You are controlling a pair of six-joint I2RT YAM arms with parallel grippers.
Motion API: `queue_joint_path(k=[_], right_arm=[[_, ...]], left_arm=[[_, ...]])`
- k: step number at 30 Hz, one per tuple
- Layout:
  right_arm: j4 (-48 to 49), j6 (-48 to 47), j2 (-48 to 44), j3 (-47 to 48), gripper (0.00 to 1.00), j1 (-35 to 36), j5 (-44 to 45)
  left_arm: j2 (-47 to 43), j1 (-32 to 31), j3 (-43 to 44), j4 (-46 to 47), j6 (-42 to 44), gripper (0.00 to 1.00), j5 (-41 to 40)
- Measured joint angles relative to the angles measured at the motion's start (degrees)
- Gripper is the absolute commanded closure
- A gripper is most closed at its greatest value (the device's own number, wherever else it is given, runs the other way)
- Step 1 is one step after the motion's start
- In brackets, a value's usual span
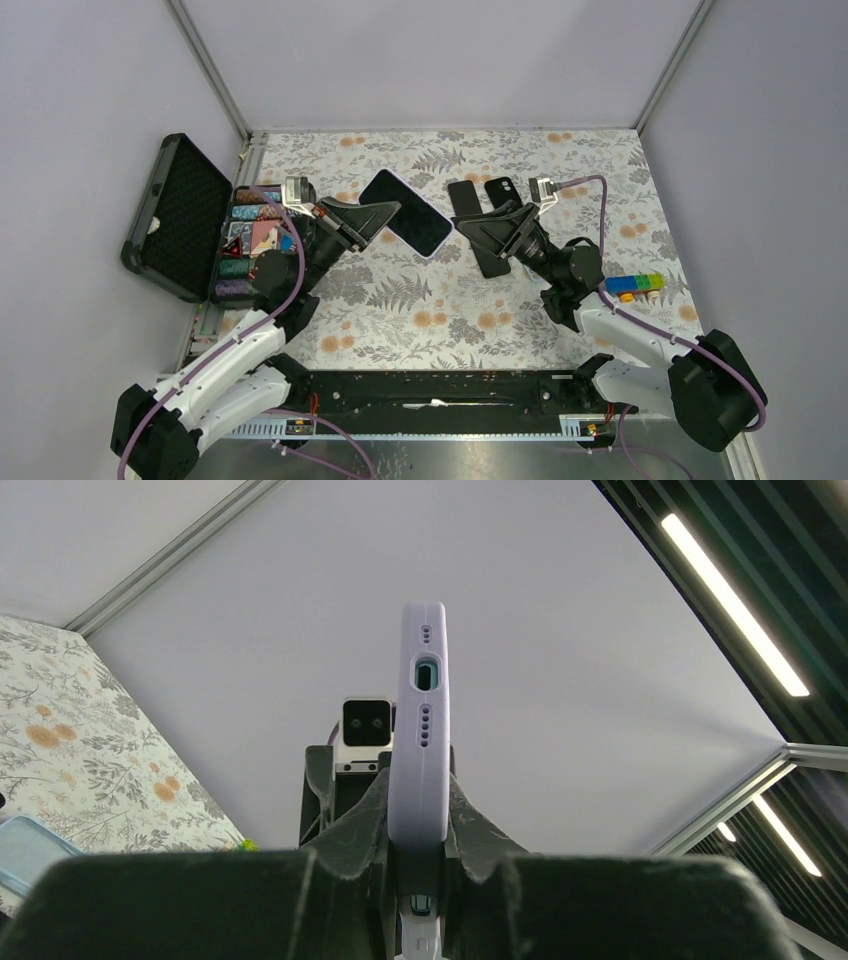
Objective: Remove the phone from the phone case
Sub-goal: Remove the phone case from the phone.
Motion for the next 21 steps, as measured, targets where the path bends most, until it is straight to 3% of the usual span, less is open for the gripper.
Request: queue_joint_path(k=[6,9,11,21], right_arm=[[1.05,-0.22,0.0,0.55,0.39,0.02,-1.18],[-0.22,-0.83,0.0,1.66,0.51,0.02,-2.14],[-1.4,-1.49,0.0,2.43,0.64,0.02,-2.54],[1.14,0.83,1.75,3.26,0.95,0.0,-3.41]], left_arm=[[0.74,0.0,0.0,0.13,-0.17,1.0,0.02],[1.03,0.0,0.0,0.15,-0.66,1.0,0.04],[1.14,0.0,-0.02,0.2,-1.18,1.0,0.07],[2.4,0.57,-0.52,1.81,-6.36,1.0,0.35]])
